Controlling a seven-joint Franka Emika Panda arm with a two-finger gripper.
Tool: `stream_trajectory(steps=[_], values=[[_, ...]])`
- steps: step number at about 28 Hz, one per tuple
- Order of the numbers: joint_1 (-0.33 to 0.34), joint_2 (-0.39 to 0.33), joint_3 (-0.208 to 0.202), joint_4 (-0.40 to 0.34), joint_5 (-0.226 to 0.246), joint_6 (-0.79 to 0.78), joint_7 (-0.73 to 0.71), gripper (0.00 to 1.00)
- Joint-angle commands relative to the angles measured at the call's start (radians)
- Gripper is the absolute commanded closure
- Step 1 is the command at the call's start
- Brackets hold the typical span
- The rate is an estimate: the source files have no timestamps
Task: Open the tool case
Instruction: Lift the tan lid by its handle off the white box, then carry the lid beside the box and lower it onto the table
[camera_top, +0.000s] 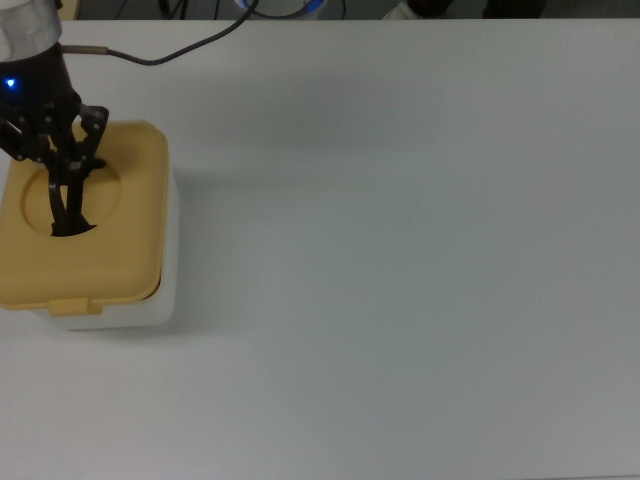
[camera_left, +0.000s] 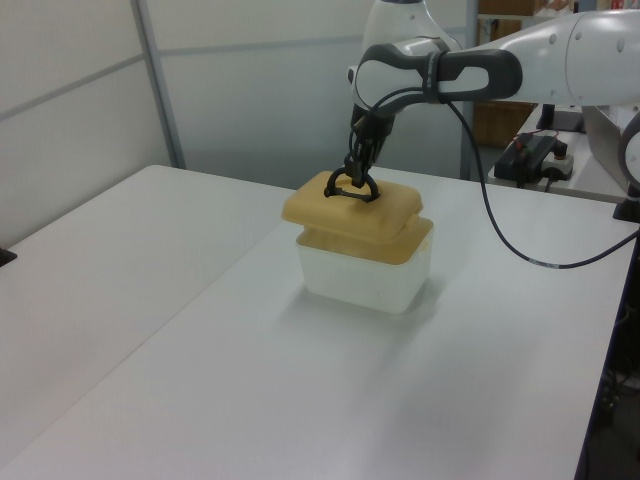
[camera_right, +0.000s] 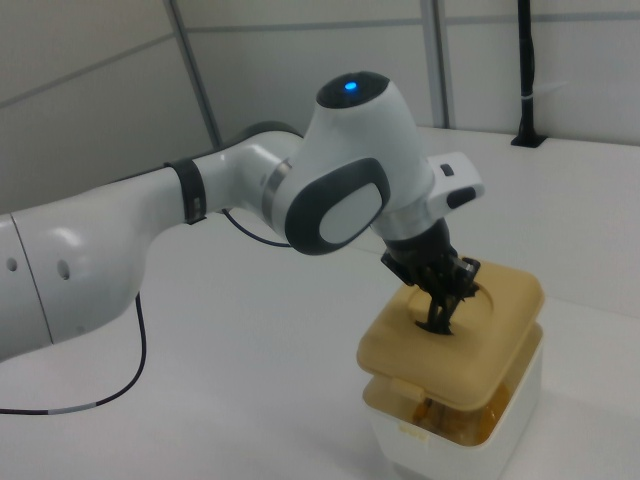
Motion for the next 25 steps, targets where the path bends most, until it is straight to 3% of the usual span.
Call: stream_trajectory(steps=[1,12,15,25], values=[[0.055,-0.045,0.028,-0.012,0.017,-0.043,0.009,1.0],[0.22,-0.054,0.029,-0.052,-0.017,-0.068,0.215,1.0],[0.272,-0.056,0.029,-0.091,-0.045,-0.066,0.256,1.0],[0.364,-0.084,0.029,-0.202,-0.059,-0.049,0.275,1.0]])
